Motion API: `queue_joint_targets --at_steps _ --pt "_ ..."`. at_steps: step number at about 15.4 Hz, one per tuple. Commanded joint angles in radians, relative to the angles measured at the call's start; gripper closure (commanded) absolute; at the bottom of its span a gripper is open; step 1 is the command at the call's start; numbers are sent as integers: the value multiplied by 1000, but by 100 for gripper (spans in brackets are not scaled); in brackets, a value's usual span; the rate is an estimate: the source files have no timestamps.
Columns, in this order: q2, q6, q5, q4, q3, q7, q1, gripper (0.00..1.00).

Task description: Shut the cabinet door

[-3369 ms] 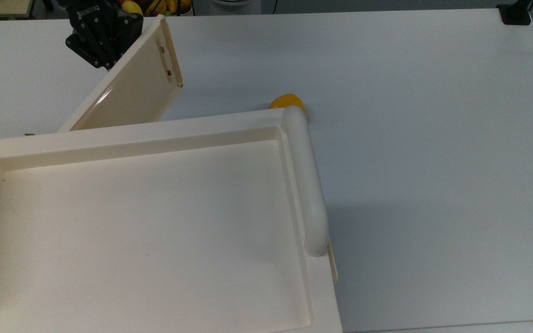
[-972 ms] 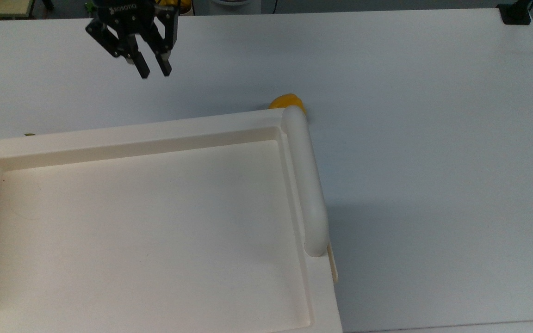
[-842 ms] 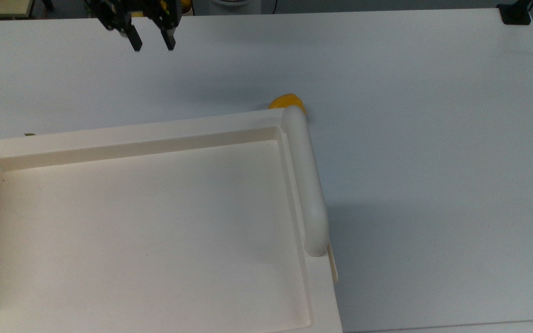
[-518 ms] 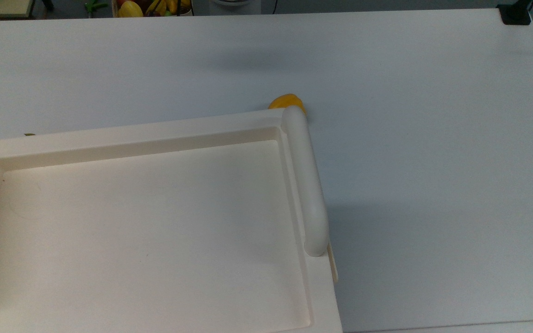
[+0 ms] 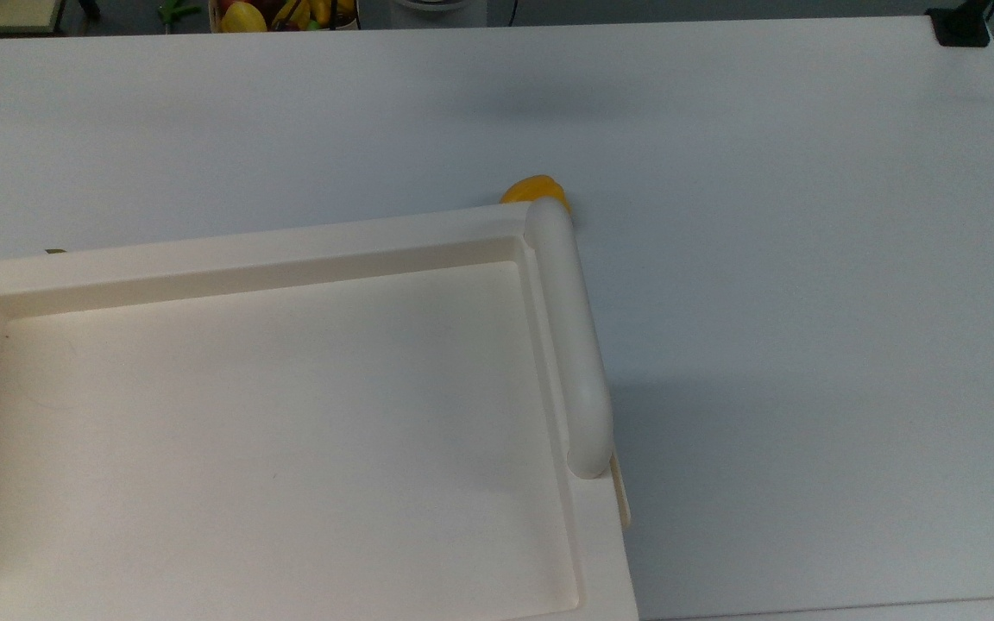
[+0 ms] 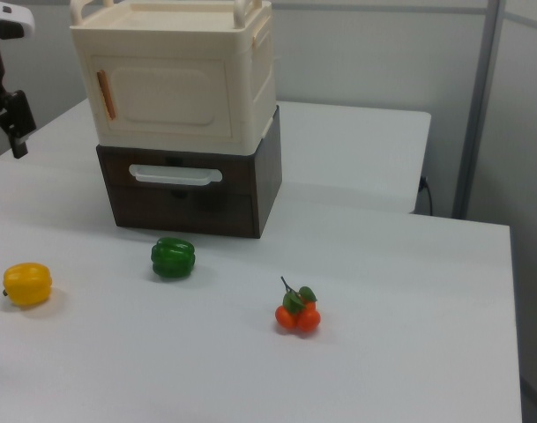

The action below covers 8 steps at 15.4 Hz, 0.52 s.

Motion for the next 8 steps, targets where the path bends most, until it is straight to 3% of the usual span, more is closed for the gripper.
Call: queue_joint_targets --at_steps 1,8 --pt "9 81 -17 -45 -10 -137 0 0" --pt "18 132 -17 -51 -22 -182 0 0"
